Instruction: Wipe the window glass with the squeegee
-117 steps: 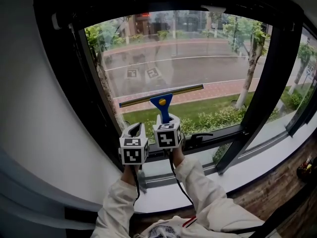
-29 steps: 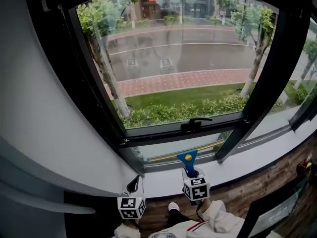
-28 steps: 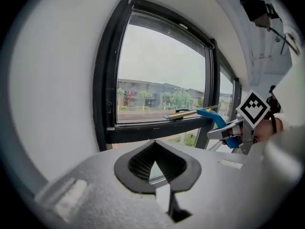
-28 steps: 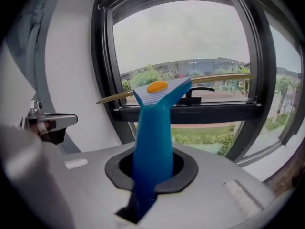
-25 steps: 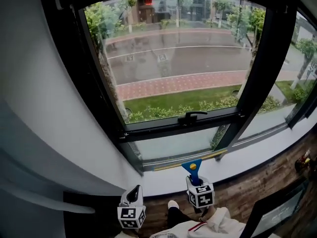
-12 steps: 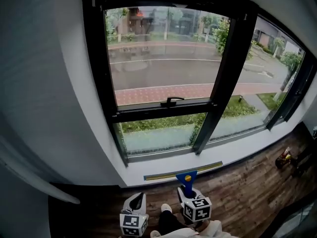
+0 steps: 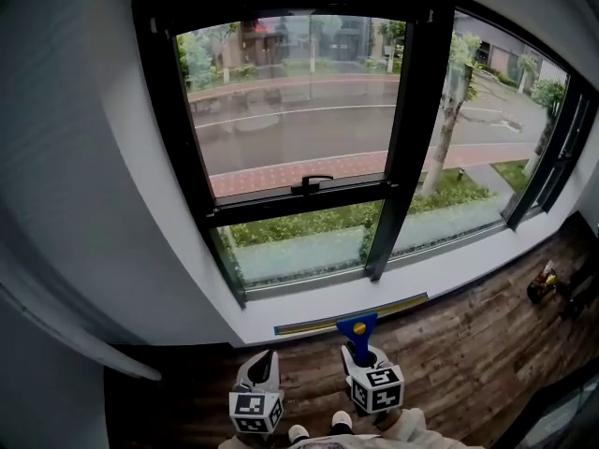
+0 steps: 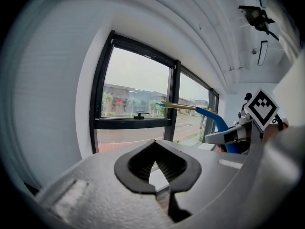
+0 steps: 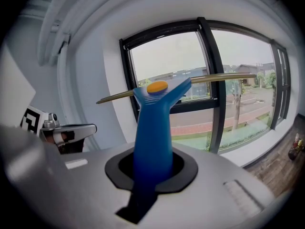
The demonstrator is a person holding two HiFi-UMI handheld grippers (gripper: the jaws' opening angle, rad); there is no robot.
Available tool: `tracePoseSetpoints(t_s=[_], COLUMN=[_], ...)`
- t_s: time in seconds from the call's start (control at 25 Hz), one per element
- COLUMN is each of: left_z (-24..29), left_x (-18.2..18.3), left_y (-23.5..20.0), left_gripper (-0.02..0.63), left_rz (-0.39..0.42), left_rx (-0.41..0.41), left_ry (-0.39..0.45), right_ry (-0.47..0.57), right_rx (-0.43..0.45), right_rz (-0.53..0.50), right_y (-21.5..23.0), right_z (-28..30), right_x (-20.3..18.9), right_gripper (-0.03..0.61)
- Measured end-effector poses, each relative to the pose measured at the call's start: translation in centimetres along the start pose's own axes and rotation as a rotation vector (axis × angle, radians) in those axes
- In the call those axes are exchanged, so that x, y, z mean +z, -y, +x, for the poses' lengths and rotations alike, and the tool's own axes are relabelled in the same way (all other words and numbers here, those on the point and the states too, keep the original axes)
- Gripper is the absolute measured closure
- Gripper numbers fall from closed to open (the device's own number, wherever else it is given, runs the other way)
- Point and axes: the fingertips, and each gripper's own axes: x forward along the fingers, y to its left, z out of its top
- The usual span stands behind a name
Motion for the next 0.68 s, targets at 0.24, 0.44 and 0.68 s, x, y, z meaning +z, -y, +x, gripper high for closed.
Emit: tracePoseSetpoints(t_s=[0.24,0.44,0.68], left_z=[1.0,1.2,1.0], left_x=[2.2,2.2,1.4], left_y=[3.6,4.5,5.2], left_gripper=[0.614,0.614,0.614], left_rz=[0.034,0.039,0.034], left_rx=[0.01,0.018,0.024], left_ry=[0.04,0.04,0.032], right_ry=[0.027,0.035,0.027], right_rx=[0.024,0.026,0.021], right_rz=[0.0,-0.008,-0.019], right_y=[2.1,3.1,3.6], right_z=[-1.4,-1.9,-2.5], right_x=[1.2,1.2,0.7], right_gripper=[0.531,0.531,0.531])
